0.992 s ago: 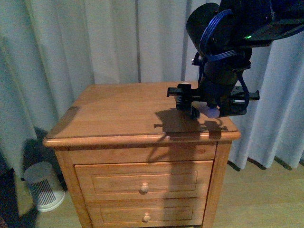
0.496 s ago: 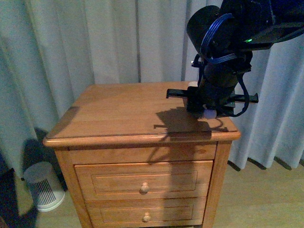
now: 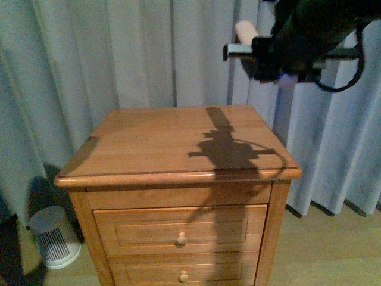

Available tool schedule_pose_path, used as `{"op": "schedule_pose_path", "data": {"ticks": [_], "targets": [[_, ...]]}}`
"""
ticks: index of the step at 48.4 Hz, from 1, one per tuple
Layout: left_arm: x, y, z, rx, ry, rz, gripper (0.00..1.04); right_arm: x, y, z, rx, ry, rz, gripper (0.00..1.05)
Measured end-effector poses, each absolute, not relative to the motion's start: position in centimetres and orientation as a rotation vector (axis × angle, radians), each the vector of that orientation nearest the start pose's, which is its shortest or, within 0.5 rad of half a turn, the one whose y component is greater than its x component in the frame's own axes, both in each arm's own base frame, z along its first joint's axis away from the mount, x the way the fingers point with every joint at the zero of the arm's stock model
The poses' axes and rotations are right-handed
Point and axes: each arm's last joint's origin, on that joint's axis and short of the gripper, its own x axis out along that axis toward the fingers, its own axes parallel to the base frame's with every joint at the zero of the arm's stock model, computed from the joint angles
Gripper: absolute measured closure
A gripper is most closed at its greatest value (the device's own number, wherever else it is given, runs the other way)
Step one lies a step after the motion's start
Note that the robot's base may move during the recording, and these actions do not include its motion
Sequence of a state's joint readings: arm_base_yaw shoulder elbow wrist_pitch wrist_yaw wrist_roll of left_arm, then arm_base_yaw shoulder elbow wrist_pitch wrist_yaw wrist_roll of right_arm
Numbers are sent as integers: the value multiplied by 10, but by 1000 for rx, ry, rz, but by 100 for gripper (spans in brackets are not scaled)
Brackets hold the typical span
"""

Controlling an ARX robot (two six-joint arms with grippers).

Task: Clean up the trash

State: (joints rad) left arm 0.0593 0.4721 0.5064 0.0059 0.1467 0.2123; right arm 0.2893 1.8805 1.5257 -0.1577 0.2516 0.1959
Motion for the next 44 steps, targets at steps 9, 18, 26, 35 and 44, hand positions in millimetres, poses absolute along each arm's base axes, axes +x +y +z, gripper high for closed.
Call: {"op": "schedule_pose_path", "data": {"ticks": [9, 18, 26, 35, 44], "targets": [[124, 3, 296, 216, -49, -83, 76, 363, 95, 316, 17, 319, -26, 84], [124, 3, 296, 216, -49, -83, 76, 306, 78, 325, 11, 204, -27, 84], [124, 3, 296, 217, -49, -82, 76, 246, 63, 325, 38, 118, -18, 84], [124, 3, 296, 217, -49, -83, 76, 203, 52, 312, 55, 89, -59, 84], [124, 3, 296, 216, -49, -83, 76, 158, 41, 309, 74, 14, -112, 84]]}}
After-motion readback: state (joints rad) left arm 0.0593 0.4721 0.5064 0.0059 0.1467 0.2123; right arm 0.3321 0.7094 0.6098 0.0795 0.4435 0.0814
